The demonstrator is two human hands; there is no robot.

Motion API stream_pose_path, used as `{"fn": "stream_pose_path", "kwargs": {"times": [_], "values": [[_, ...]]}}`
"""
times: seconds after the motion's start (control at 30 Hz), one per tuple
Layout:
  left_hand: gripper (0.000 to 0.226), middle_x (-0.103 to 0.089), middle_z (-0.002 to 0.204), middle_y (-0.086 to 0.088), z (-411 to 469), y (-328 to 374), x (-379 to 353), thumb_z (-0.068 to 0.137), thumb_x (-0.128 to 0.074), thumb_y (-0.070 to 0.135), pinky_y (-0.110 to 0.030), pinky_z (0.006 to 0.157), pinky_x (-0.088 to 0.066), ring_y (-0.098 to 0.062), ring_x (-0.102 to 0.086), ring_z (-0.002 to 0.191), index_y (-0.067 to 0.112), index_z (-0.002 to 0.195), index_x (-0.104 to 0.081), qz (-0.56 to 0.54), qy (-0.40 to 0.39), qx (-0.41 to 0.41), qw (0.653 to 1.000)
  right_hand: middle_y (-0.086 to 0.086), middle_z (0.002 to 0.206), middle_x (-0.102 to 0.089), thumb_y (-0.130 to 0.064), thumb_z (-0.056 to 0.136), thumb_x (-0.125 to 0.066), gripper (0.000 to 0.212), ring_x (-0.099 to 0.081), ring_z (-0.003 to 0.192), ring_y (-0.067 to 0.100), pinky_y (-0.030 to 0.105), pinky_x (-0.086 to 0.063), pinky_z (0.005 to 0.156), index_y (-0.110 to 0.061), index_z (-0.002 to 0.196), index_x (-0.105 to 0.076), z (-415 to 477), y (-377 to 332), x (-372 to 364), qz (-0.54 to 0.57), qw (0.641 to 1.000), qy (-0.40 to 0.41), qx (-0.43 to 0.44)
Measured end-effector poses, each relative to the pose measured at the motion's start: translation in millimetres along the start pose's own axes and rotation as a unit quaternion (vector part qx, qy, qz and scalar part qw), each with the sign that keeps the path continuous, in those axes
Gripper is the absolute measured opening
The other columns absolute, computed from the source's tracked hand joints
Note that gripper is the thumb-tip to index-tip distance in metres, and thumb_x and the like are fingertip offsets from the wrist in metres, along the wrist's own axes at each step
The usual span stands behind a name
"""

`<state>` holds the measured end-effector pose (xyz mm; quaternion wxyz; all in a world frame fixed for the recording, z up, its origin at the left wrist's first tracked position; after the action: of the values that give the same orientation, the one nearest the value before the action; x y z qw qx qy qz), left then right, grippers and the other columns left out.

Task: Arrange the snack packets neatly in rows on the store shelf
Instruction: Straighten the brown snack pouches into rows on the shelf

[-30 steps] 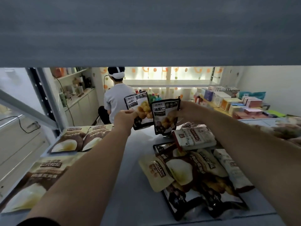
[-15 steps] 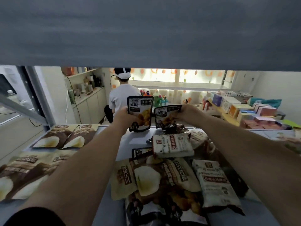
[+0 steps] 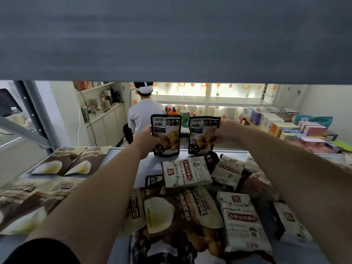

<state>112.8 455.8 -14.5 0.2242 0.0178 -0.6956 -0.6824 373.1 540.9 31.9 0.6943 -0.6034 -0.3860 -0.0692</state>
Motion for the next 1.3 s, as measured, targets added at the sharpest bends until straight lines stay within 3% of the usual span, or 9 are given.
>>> {"fn": "stream_pose_path", "kwargs": {"times": [0.23,0.37,0.47,0.57,0.67,0.8,1.0,1.13,1.3], "values": [[0.044,-0.068,0.107,-0.007,1,1,-5,0.081,-0.073,0.003,-0.035,0.079,-0.057,-0.02,-0.065,0.099,0.011,0.12,-0.056,0.025,-0.001,-0.009,1.0,0.001,0.101,-0.07,-0.02,0.086,-0.075,0.022,-0.068,0.092,0.017,0.025,-0.057,0.061,-0.019,0.105,-0.064,1,1,-3,0.025,1.0,-0.014,-0.001],[0.05,-0.069,0.11,-0.006,-1,2,0,0.078,-0.075,0.01,-0.043,0.089,-0.057,-0.024,-0.066,0.105,0.013,0.123,-0.055,0.033,-0.007,-0.014,0.999,-0.002,0.096,-0.067,-0.031,0.08,-0.08,0.043,-0.063,0.089,0.015,0.025,-0.051,0.062,-0.015,0.114,-0.06,-2,-3,9,-0.012,0.997,0.07,0.008],[0.044,-0.069,0.106,-0.002,-8,9,2,0.082,-0.074,0.013,-0.032,0.082,-0.056,-0.02,-0.066,0.103,0.011,0.122,-0.056,0.046,-0.002,-0.038,0.998,0.001,0.101,-0.065,-0.035,0.082,-0.076,0.055,-0.061,0.088,0.016,0.02,-0.045,0.06,-0.011,0.127,-0.053,-6,-13,13,-0.093,0.986,0.124,0.054],[0.04,-0.065,0.113,0.002,-18,21,6,0.088,-0.069,0.025,-0.031,0.082,-0.05,-0.021,-0.061,0.107,0.017,0.125,-0.055,0.151,0.016,-0.091,0.984,0.001,0.117,-0.061,-0.041,0.085,-0.066,0.064,-0.059,0.109,0.024,0.033,-0.052,0.082,-0.016,0.14,-0.044,-14,-22,8,-0.182,0.966,0.158,0.09],[0.067,-0.051,0.142,-0.008,-30,27,14,0.09,-0.064,0.04,-0.036,0.097,-0.042,-0.028,-0.047,0.129,0.015,0.147,-0.037,0.278,0.04,-0.138,0.95,0.014,0.149,-0.04,-0.043,0.086,-0.062,0.08,-0.038,0.137,0.033,0.047,-0.039,0.108,-0.015,0.151,-0.025,-23,-27,3,-0.273,0.94,0.179,0.101],[0.083,-0.028,0.159,-0.009,-48,32,31,0.091,-0.059,0.05,-0.045,0.114,-0.028,-0.028,-0.025,0.146,0.014,0.155,-0.021,0.353,0.08,-0.188,0.913,0.018,0.157,-0.027,-0.043,0.086,-0.059,0.08,-0.02,0.146,0.039,0.057,-0.03,0.113,-0.017,0.153,-0.023,-46,-47,-8,-0.368,0.899,0.193,0.14],[0.083,-0.027,0.159,-0.007,-89,35,47,0.089,-0.053,0.058,-0.052,0.114,-0.03,-0.032,-0.023,0.146,0.02,0.155,-0.017,0.407,0.052,-0.213,0.887,0.01,0.16,-0.027,-0.037,0.092,-0.055,0.071,-0.016,0.149,0.03,0.051,-0.024,0.118,-0.023,0.154,-0.024,-93,-93,-51,-0.386,0.881,0.148,0.229],[0.076,-0.028,0.159,-0.002,-129,44,50,0.093,-0.052,0.054,-0.045,0.114,-0.03,-0.026,-0.026,0.145,0.024,0.154,-0.02,0.414,0.015,-0.216,0.884,0.003,0.157,-0.032,-0.042,0.093,-0.052,0.064,-0.019,0.148,0.024,0.048,-0.025,0.117,-0.025,0.152,-0.032,-122,-110,-86,-0.39,0.879,0.105,0.255],[0.06,-0.049,0.145,0.004,-163,38,46,0.091,-0.059,0.052,-0.027,0.091,-0.04,-0.016,-0.051,0.125,0.03,0.144,-0.041,0.379,-0.082,-0.147,0.91,-0.003,0.149,-0.043,-0.032,0.095,-0.057,0.049,-0.029,0.14,0.012,0.016,-0.016,0.104,-0.023,0.143,-0.049,-157,-121,-119,-0.364,0.886,0.061,0.281]]}}
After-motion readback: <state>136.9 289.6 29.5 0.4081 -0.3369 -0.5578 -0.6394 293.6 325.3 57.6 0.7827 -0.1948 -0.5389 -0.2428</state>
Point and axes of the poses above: each hand's wrist, its own z-axis towards the middle knuckle, its own x-axis out of the back of the hand, y = z × x, the point moved 7 cm from there along z, towards the middle knuckle
